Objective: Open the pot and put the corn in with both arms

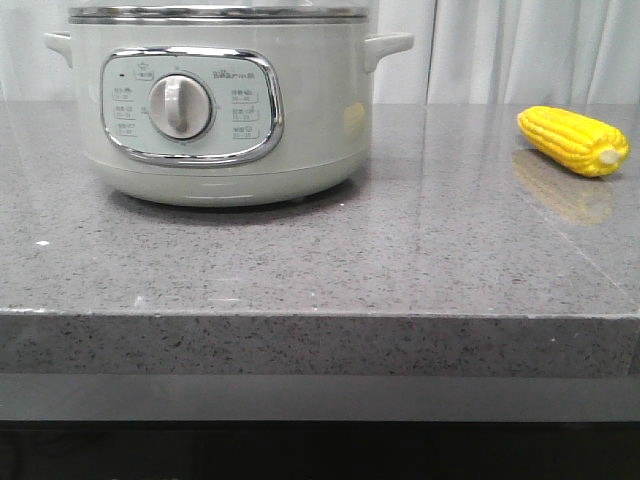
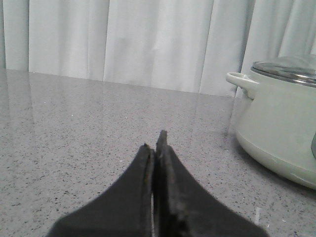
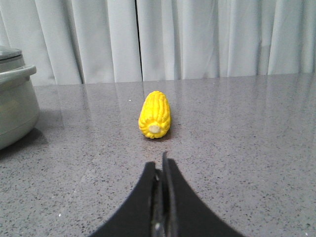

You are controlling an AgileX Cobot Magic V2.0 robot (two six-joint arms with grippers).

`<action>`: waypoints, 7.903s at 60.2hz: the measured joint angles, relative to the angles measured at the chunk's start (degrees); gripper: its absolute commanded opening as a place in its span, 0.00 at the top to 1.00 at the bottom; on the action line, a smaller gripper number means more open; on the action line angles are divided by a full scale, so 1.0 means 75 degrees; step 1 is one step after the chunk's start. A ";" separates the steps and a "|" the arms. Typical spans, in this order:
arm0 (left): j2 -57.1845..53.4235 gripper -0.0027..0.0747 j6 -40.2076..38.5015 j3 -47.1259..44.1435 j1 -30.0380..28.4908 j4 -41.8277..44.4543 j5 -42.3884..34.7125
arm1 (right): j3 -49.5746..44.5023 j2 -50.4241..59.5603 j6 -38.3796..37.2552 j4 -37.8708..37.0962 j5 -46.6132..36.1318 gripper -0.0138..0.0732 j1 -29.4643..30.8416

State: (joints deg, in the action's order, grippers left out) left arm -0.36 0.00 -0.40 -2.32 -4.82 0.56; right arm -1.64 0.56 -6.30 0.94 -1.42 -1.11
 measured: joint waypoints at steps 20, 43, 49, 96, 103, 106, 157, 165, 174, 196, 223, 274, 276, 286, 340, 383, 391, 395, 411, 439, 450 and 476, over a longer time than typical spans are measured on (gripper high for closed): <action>0.0000 0.99 0.0000 0.0000 0.0000 0.0000 -0.0074 | 0.0000 0.0000 0.0000 0.0000 0.0000 0.98 0.0000; 0.0000 0.99 0.0000 0.0951 0.0000 0.0000 0.0243 | 0.1017 0.0000 0.0000 0.0000 0.1157 0.98 0.0000; 0.0041 0.99 0.0000 0.1863 0.0000 0.0000 0.0852 | 0.1783 0.0000 0.0000 0.0000 0.1668 0.98 0.0000; 0.3668 0.99 0.0000 0.5449 0.0000 0.0000 0.4286 | 0.4817 -0.3510 0.0000 -0.0033 0.4399 0.98 0.0000; 0.3792 0.98 0.0000 0.5449 0.0000 0.0016 0.4181 | 0.4808 -0.3620 0.0023 -0.0067 0.4409 0.97 0.0000; 0.3806 0.94 0.0000 0.5449 0.0000 0.0028 0.4142 | 0.4808 -0.3620 0.0090 -0.0126 0.4409 0.93 0.0000; 0.6172 0.30 0.0169 0.6348 0.2739 -0.0420 0.2218 | 0.4801 -0.3620 0.0385 -0.0347 0.4427 0.21 0.0000; 0.7179 0.30 0.0169 0.6835 0.3518 -0.0426 0.1770 | 0.4801 -0.3620 0.0385 -0.0347 0.4427 0.21 0.0000; 0.8439 0.30 0.0169 0.7631 0.4084 -0.0426 0.1361 | 0.4801 -0.3620 0.0385 -0.0347 0.4427 0.21 0.0000; 1.1098 0.30 0.0169 0.9924 0.4176 -0.0443 0.1244 | 0.4801 -0.3620 0.0385 -0.0347 0.4427 0.21 0.0000; 1.2530 0.30 0.0169 1.0919 0.4115 -0.0455 0.1178 | 0.4801 -0.3620 0.0385 -0.0347 0.4427 0.21 0.0000; 1.2766 0.56 0.0174 1.1010 0.4086 -0.0429 0.1395 | 0.4801 -0.3620 0.0385 -0.0347 0.4427 0.21 0.0000; 1.2766 0.56 0.0186 1.1072 0.4086 -0.0429 0.1479 | 0.4801 -0.3620 0.0385 -0.0347 0.4427 0.21 0.0000; 1.2760 0.56 0.0186 1.1615 0.4086 -0.0411 0.2087 | 0.4801 -0.3620 0.0385 -0.0347 0.4398 0.21 0.0000; 0.7645 0.56 0.0186 0.8489 0.1460 0.0164 0.3871 | 0.4801 -0.3620 0.0385 -0.0347 0.4401 0.21 0.0000; 0.6819 0.56 0.0186 0.7382 0.1370 0.0164 0.3396 | 0.8002 -0.8184 0.0385 0.0085 0.6386 0.21 0.0000; 0.6819 0.56 0.0186 0.7369 0.1370 0.0164 0.3396 | 0.8819 -0.9224 0.0402 0.0158 0.6434 0.21 0.0000; 0.6819 0.56 0.0186 0.7369 0.1370 0.0164 0.3396 | 0.9263 -0.9790 0.0457 0.0159 0.6442 0.21 0.0000; 0.6819 0.56 0.0186 0.7369 0.1370 0.0164 0.3396 | 1.0704 -1.1621 0.0521 0.0189 0.6499 0.21 0.0000; 0.6819 0.56 0.0186 0.7369 0.1370 0.0164 0.3396 | 1.2325 -1.3881 0.0608 0.0338 0.6697 0.21 0.0000; 0.6819 0.56 0.0186 0.7369 0.1370 0.0164 0.3396 | 1.2663 -1.4482 0.0608 0.0338 0.6716 0.21 0.0000; 0.6819 0.56 0.0186 0.7369 0.1370 0.0164 0.3396 | 1.2783 -1.4982 0.0696 0.0343 0.6855 0.27 0.0000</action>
State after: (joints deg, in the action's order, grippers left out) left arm 50.78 1.40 54.86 7.95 -3.58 26.02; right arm 94.24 -111.81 -1.09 3.52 49.99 -1.11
